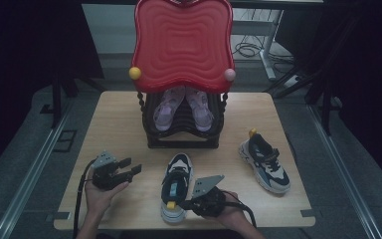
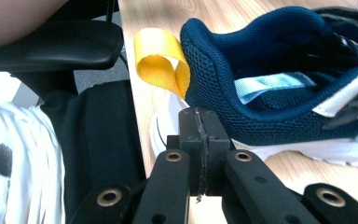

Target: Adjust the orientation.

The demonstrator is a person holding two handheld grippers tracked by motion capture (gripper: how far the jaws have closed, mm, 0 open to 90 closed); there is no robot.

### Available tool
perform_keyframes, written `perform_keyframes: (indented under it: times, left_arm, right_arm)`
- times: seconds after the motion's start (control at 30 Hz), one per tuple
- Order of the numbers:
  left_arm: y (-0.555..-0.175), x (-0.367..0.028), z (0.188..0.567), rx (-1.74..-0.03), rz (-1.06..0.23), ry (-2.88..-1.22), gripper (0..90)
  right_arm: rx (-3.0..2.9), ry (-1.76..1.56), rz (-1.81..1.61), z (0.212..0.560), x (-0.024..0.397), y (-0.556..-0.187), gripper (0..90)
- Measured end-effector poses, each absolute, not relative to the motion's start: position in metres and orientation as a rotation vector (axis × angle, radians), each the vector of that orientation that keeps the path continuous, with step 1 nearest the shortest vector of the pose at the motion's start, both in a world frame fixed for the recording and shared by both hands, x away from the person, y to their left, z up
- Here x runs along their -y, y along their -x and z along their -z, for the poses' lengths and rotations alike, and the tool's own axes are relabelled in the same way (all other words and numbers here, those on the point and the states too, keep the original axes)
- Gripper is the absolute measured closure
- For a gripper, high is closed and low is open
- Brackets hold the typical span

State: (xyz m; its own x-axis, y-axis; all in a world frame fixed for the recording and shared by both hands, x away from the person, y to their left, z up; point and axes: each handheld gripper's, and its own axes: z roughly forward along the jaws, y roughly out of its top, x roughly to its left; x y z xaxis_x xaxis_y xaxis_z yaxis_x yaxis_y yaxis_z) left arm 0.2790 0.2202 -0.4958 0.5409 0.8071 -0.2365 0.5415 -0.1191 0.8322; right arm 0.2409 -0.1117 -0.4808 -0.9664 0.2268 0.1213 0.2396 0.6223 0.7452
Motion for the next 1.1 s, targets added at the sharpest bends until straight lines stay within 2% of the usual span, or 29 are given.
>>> perform_keyframes:
  times: [0.6, 1.1]
  left_arm:
    - [-0.279, -0.227, 0.495, -1.131, -0.342, -1.779, 44.5]
    - [-0.279, -0.228, 0.495, -1.134, -0.343, -1.781, 44.4]
  right_arm:
    - [2.805, 0.360, 1.354, 0.487, 0.076, -0.245, 90.0]
    - [2.790, 0.361, 1.379, 0.489, 0.074, -0.245, 90.0]
